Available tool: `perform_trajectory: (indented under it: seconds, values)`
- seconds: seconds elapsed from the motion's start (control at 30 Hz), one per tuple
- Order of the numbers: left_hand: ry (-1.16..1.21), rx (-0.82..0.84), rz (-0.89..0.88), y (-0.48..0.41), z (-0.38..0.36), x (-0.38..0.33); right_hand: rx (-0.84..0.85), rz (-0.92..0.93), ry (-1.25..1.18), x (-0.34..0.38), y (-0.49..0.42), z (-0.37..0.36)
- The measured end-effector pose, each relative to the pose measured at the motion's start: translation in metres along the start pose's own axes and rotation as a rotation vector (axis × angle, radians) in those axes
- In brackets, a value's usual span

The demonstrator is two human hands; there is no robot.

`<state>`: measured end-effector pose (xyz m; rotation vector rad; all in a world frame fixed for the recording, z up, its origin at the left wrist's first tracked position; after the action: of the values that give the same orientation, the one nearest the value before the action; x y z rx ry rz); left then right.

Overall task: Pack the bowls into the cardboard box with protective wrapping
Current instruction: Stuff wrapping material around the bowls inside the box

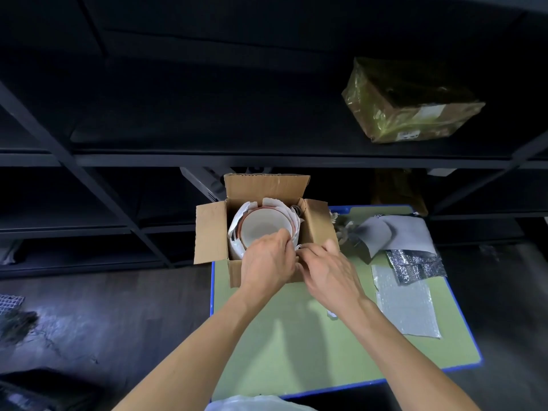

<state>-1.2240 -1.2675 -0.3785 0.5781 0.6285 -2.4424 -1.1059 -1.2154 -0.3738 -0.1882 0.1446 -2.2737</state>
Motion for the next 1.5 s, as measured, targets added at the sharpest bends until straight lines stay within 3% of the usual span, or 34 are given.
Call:
perform_trajectory:
  seconds: [0.2, 0.43, 0.67, 0.87, 1.1, 1.37, 1.5]
  values:
    - [0.018, -0.033, 0.007, 0.001, 0.003, 0.0, -0.057, 0.035, -0.03, -0.001, 0.005, 0.005]
    - [0.023, -0.098, -0.036, 0.006, 0.004, -0.002, -0.195, 0.051, -0.296, -0.02, 0.027, 0.03]
    - [0.137, -0.108, 0.011, 0.002, 0.003, -0.018, -0.201, 0.004, -0.392, -0.063, 0.039, 0.038]
    - [0.169, -0.132, -0.052, 0.023, 0.002, -0.074, -0.121, -0.049, -0.418, -0.105, 0.045, 0.029]
    - [0.258, 0.013, -0.104, 0.062, -0.041, -0.123, -0.047, -0.085, -0.411, -0.166, 0.057, 0.013]
    - [0.172, 0.189, -0.024, 0.06, -0.102, -0.141, 0.083, -0.182, -0.347, -0.25, 0.046, -0.011]
    - [0.155, 0.218, 0.029, 0.062, -0.11, -0.14, 0.232, -0.183, -0.292, -0.271, 0.013, -0.032]
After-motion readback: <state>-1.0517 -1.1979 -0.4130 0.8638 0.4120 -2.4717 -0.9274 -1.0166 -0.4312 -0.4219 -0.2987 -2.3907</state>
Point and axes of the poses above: each hand's wrist, its own y-axis away from the middle knuckle, its own z-axis out of the back of the hand, x = y × z, the point moved 7 cm from there along -y, towards the middle knuckle, and after that the axes turned 14 degrees about -x, right-handed, at the moved point
